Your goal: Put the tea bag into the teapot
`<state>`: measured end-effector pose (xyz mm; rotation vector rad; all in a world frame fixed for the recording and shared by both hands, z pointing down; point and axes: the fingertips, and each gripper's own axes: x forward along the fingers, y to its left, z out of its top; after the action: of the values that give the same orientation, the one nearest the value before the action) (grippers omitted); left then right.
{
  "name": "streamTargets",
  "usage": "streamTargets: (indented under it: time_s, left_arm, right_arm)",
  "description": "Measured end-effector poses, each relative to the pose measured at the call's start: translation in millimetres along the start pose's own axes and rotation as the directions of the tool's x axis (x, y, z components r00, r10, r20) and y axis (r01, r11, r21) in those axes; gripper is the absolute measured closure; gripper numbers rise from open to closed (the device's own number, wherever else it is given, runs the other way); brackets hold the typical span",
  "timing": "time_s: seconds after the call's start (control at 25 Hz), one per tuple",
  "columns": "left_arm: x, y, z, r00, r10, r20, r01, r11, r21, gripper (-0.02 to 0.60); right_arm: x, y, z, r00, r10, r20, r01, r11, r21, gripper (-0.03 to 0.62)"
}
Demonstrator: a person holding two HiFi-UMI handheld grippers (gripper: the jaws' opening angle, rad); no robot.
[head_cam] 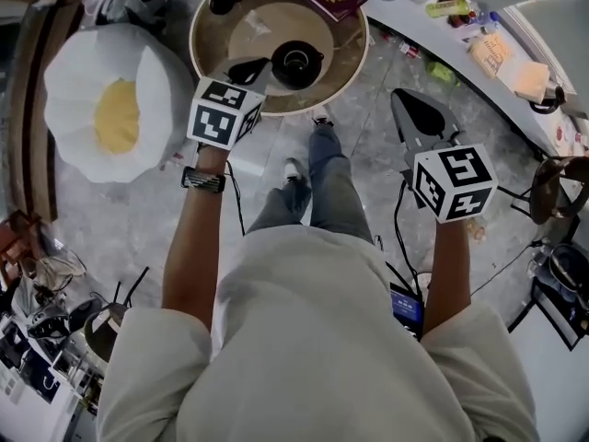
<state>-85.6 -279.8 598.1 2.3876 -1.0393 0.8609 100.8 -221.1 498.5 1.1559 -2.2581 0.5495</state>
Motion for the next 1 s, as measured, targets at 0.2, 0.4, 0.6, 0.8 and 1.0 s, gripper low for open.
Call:
streamTargets:
  time_s: [0.2,0.4,0.6,0.8,1.0]
  left_arm:
    - [-44.6,-0.7,12.6,0.998,0.031,0.060,-0.032,0.999,0.018,0.575]
    - [-93.6,-4.2,36.7,0.985,0.062,0.163,-0.073,0.996,0.058,0.575]
    - [-135.1,-20.0,56.2,0.966,0.095,0.240,-0.115,0.991,0.074,0.575]
    - [-168.4,-42.0,65.9,0.948,0.118,0.296,-0.146,0.986,0.075,0.575]
    - [-201.8,-66.2,78.6,0.928,0.128,0.350,-0.171,0.981,0.095,0.575]
  right_arm:
    - [-11.6,20.0,10.8,1.000,-0.003,0.021,0.004,0.999,-0.033,0.589]
    - [-31.3,40.1,31.6,0.997,-0.007,0.078,0.012,0.998,-0.064,0.589]
    - [-56.7,58.5,44.3,0.992,-0.005,0.124,0.018,0.994,-0.108,0.589]
    - [-85.5,73.1,70.1,0.971,-0.011,0.237,0.043,0.991,-0.130,0.589]
    - [-117.9,93.4,95.3,0.945,-0.004,0.326,0.061,0.985,-0.163,0.589]
